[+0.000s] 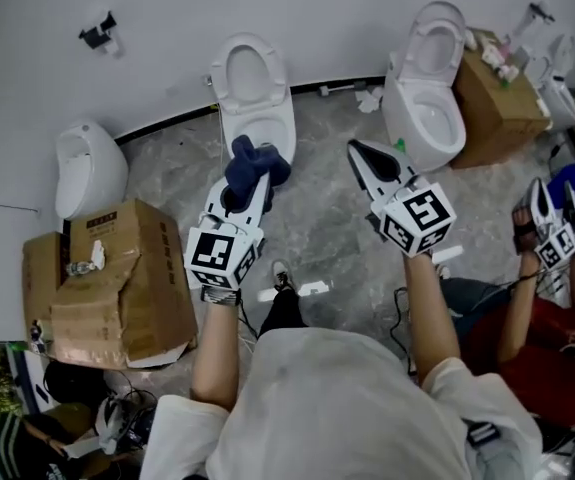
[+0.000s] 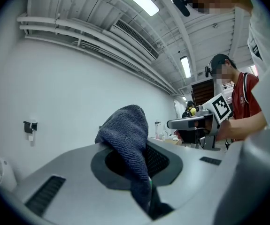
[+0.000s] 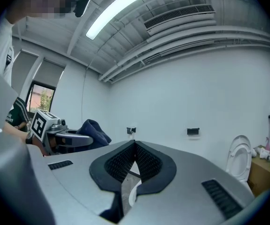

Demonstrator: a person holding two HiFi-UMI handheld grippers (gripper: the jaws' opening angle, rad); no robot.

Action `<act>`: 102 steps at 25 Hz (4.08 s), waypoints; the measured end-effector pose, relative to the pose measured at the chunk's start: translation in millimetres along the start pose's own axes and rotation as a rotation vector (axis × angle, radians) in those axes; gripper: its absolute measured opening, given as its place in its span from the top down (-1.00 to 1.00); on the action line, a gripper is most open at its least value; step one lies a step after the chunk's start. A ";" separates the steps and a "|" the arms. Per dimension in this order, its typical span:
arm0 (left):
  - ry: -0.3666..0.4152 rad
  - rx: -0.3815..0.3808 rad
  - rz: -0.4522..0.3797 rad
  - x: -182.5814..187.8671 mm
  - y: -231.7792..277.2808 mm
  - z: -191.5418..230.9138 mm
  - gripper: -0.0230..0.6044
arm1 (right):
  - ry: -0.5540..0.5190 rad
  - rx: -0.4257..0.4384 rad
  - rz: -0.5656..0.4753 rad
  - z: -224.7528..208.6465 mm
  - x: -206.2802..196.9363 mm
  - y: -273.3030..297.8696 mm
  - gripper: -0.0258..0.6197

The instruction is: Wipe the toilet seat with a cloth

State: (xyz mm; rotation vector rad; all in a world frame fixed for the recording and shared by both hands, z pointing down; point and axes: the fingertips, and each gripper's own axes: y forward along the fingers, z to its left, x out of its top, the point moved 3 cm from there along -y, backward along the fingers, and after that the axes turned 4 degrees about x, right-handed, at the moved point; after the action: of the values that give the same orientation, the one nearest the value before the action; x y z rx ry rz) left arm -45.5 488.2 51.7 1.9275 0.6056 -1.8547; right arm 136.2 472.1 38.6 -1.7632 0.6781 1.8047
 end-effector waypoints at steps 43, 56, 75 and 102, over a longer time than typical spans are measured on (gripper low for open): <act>-0.089 -0.071 0.149 -94.5 181.4 237.4 0.79 | 0.146 -0.157 0.094 -115.4 -74.7 250.3 0.86; -0.129 -0.069 0.220 -149.5 261.5 259.8 0.79 | 0.157 -0.195 0.118 -185.2 -125.7 293.8 0.86; -0.248 -0.015 0.320 -273.6 400.8 297.6 0.79 | 0.199 -0.257 0.197 -304.2 -249.3 367.3 0.86; -0.264 0.044 0.505 -503.2 542.6 326.4 0.79 | 0.204 -0.161 0.242 -367.2 -419.5 441.0 0.86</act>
State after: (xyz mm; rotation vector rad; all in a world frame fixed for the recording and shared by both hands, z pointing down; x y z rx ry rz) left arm -25.1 -161.6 532.8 1.6253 -0.0107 -1.7484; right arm 115.5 -110.3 445.6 -2.0686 0.8818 1.8979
